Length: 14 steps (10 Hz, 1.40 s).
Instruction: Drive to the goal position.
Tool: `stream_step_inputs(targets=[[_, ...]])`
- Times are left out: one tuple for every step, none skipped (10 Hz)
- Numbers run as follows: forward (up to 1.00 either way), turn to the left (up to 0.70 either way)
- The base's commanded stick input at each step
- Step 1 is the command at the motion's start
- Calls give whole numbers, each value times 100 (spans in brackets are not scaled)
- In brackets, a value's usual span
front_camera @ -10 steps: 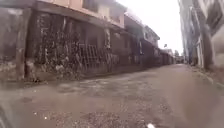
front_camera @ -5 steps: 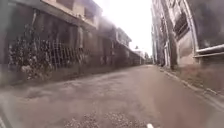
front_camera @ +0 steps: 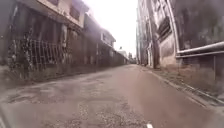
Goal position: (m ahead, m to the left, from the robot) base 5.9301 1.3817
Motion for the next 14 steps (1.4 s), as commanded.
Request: stream_step_inputs(targets=[[100, 0], [100, 0], [100, 0], [100, 0], [100, 0], [100, 0], [100, 0], [100, 0], [100, 0], [100, 0], [100, 0], [100, 0], [100, -5], [100, -16]])
